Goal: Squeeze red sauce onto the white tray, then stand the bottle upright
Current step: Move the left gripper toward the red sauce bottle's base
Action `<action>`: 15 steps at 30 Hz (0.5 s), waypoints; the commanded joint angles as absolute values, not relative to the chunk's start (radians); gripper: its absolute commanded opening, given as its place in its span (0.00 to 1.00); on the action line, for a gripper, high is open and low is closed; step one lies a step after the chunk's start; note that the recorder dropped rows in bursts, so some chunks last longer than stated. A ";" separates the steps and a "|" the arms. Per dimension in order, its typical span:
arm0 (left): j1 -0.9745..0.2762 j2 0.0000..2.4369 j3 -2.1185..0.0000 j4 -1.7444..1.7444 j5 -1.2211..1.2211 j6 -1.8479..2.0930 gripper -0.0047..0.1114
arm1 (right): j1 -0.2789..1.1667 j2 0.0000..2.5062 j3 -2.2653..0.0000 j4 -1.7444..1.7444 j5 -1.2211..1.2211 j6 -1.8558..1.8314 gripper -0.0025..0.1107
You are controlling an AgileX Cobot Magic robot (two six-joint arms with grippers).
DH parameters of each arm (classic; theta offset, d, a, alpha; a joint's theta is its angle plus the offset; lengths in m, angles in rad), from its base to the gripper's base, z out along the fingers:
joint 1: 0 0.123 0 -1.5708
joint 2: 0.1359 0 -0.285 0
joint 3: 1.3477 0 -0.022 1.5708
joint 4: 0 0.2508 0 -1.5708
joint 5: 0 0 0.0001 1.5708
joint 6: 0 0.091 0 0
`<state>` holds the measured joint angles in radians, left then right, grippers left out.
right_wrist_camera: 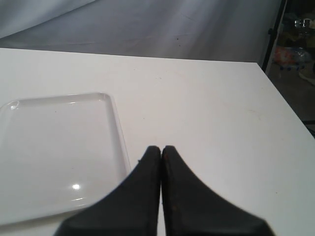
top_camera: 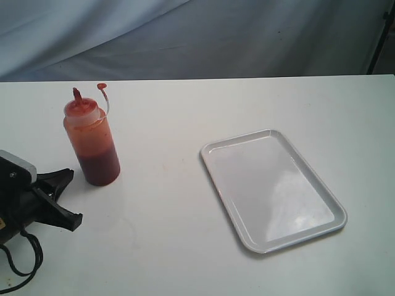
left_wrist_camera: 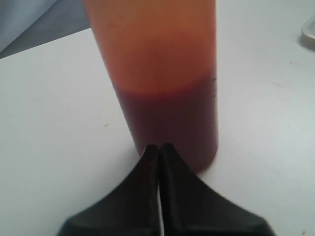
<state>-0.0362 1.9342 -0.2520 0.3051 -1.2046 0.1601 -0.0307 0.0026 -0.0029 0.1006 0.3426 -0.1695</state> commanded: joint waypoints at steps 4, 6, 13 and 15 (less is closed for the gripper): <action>-0.039 1.936 -0.250 0.294 -1.221 0.168 0.04 | -0.038 0.000 0.000 0.098 0.342 -0.175 0.02; -0.039 1.936 -0.250 0.294 -1.221 0.168 0.04 | -0.038 0.000 0.000 0.098 0.342 -0.175 0.02; -0.039 1.936 -0.250 0.294 -1.221 0.164 0.05 | -0.038 0.000 0.000 0.098 0.342 -0.175 0.02; -0.039 1.936 -0.250 0.294 -1.221 0.164 0.10 | -0.038 0.000 0.000 0.098 0.342 -0.175 0.02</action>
<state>-0.0362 1.9342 -0.2520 0.3024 -1.2046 0.1601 -0.0307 0.0026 -0.0029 0.1006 0.3426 -0.1695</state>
